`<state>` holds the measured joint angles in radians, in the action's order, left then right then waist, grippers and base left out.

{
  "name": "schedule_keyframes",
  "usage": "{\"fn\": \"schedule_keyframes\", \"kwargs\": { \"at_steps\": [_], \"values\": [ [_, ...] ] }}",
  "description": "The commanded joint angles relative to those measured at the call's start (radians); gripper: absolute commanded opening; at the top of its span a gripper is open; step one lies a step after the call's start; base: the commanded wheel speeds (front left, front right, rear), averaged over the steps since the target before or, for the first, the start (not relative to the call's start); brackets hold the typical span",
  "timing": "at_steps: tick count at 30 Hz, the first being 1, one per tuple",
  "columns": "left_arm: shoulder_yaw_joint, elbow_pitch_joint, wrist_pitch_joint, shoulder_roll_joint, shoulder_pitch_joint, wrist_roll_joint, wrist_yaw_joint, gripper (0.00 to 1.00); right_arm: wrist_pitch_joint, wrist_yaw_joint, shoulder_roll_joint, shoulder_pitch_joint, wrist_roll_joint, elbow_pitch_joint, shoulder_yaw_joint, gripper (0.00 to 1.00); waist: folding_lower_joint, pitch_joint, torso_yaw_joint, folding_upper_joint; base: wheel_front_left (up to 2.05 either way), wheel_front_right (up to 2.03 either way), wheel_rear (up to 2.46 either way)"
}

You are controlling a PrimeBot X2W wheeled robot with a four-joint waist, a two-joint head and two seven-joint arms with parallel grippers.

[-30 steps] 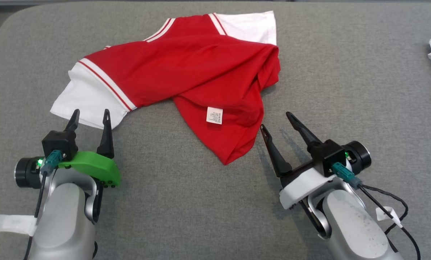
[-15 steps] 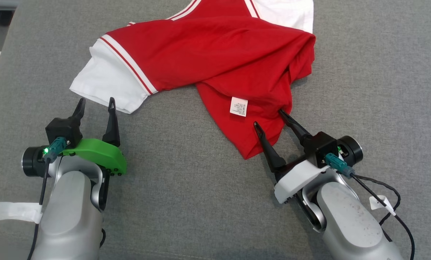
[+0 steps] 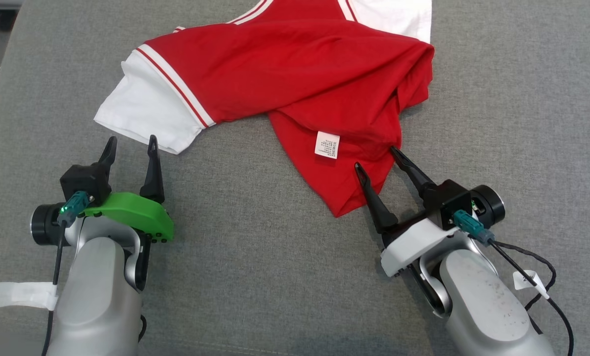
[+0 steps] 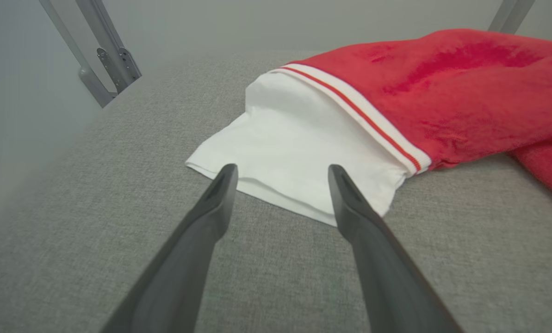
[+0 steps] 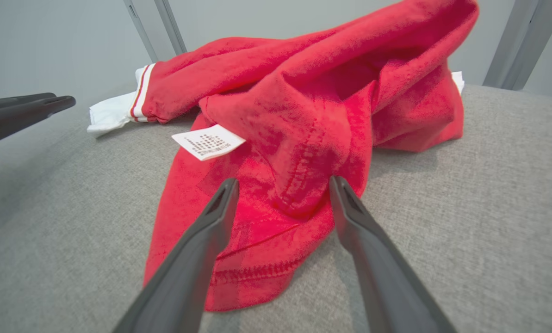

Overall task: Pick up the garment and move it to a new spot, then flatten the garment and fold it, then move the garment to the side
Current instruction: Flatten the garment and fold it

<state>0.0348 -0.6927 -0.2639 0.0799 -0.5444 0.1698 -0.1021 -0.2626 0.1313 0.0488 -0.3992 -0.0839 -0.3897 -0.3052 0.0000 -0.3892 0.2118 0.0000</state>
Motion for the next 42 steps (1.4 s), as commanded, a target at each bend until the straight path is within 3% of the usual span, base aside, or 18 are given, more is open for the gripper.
{"fn": "schedule_keyframes", "kwargs": {
  "at_steps": [1,27,28,29,30,32,37,42],
  "values": [
    [-0.006,-0.002,0.0,0.0,0.009,-0.008,-0.001,1.0,-0.003,-0.001,0.004,0.012,0.009,0.004,0.003,1.0,0.0,-0.002,-0.002,0.0,0.0,0.0,0.0],
    [-0.03,-0.034,0.0,-0.014,-0.006,-0.03,-0.02,1.0,-0.003,-0.001,0.004,-0.03,0.005,-0.046,-0.031,0.99,0.0,-0.013,0.007,0.0,0.0,0.0,0.0],
    [-0.028,-0.041,0.0,-0.011,-0.011,-0.031,-0.021,1.0,-0.003,-0.001,0.004,-0.032,0.002,-0.048,-0.034,0.81,0.0,-0.014,0.005,0.0,0.0,0.0,0.0],
    [-0.025,-0.05,0.0,-0.009,-0.018,-0.031,-0.02,1.0,-0.003,-0.001,0.004,-0.035,-0.005,-0.048,-0.039,0.47,0.0,-0.017,0.004,0.0,0.0,0.0,0.0],
    [-0.024,-0.057,0.0,-0.008,-0.026,-0.029,-0.021,1.0,-0.003,-0.001,0.004,-0.042,-0.015,-0.04,-0.046,0.27,0.0,-0.019,0.002,0.0,0.0,0.0,0.0],
    [-0.02,-0.076,0.0,-0.004,-0.041,-0.03,-0.023,1.0,-0.003,-0.001,0.003,-0.05,-0.03,-0.026,-0.054,0.0,0.0,-0.025,-0.003,0.0,0.0,0.0,0.0],
    [-0.02,-0.143,0.0,0.011,-0.069,-0.03,-0.024,1.0,-0.003,-0.001,0.004,-0.066,-0.072,0.013,-0.073,0.0,0.0,-0.03,-0.02,0.0,0.0,0.0,0.0],
    [-0.056,-0.197,0.0,0.036,-0.102,-0.012,0.015,1.0,-0.003,-0.001,0.026,-0.062,-0.099,0.091,-0.091,0.0,0.0,-0.021,-0.047,0.0,0.0,0.0,0.0]
  ]
}}
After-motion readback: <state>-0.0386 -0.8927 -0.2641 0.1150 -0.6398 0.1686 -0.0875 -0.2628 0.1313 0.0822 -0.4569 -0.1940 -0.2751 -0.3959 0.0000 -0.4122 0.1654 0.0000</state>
